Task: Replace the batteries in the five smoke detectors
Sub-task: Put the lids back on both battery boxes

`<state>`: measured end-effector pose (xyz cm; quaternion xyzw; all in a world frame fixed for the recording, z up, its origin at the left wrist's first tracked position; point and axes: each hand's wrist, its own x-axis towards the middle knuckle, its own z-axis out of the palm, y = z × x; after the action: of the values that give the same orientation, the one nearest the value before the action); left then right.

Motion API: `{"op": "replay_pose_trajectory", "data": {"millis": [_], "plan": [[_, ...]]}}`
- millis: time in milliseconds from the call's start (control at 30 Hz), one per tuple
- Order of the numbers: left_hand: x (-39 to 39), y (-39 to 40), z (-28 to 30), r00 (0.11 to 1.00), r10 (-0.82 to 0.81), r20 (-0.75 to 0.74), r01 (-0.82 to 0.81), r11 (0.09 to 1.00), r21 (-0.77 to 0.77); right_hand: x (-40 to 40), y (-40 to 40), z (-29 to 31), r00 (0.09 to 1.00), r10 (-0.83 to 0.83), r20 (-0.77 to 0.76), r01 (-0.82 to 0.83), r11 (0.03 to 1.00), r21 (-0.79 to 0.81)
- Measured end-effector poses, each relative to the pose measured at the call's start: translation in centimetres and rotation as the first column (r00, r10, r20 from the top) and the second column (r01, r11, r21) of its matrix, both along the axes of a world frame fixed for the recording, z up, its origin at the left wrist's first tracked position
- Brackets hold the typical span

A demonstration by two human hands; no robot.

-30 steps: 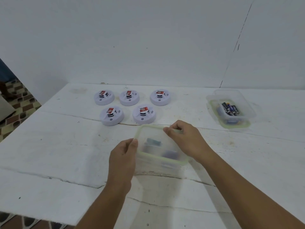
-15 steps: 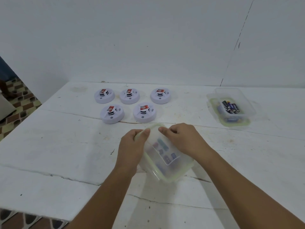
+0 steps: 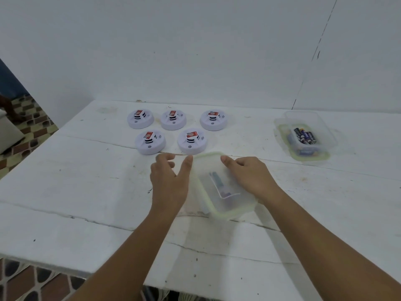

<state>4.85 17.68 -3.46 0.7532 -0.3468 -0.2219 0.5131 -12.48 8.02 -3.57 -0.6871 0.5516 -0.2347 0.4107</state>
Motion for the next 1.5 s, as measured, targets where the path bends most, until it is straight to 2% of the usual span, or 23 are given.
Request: {"op": "replay_pose_trajectory", "data": {"millis": [133,333,400,500,667,900,1033,1233,1500], "plan": [[-0.4,1.1,-0.2,0.990,-0.128,0.060,0.125,0.991,0.056,0.5,1.0,0.1,1.000,-0.022,0.001,0.022,0.999,-0.035],[-0.6,1.7,0.2,0.987,-0.163,-0.005,0.161,0.975,0.154,1.4,1.6,0.4,1.000,0.016,-0.027,-0.015,1.000,0.012],[-1.0,2.1,0.4,0.984,-0.157,-0.080,0.169,0.969,0.181,1.4,1.7,0.4,1.000,0.011,-0.018,-0.011,1.000,0.013],[-2.7,3.5,0.7,0.964,-0.150,-0.218,0.184,0.972,0.145,1.5,1.7,0.3,1.000,-0.002,-0.008,0.002,1.000,0.002],[-4.6,4.1,-0.8,0.918,-0.158,-0.365,0.175,0.984,0.016,1.7,2.0,0.1,1.000,-0.012,0.017,0.011,1.000,0.020],[-4.3,4.1,-0.7,0.794,-0.253,-0.553,0.199,0.967,-0.158,1.7,2.4,0.1,0.998,-0.059,0.021,0.059,0.998,0.009],[-4.5,4.1,-0.9,0.814,-0.253,-0.523,0.198,0.967,-0.160,1.5,2.3,0.1,0.997,-0.068,0.048,0.065,0.997,0.052],[-4.5,3.7,-1.6,0.835,-0.217,-0.506,0.181,0.976,-0.119,1.3,3.5,-0.6,0.973,-0.135,0.190,0.101,0.979,0.178],[-4.0,3.4,-2.0,0.825,-0.227,-0.518,0.198,0.974,-0.111,1.0,3.9,0.0,0.931,-0.195,0.309,0.088,0.940,0.330]]}}
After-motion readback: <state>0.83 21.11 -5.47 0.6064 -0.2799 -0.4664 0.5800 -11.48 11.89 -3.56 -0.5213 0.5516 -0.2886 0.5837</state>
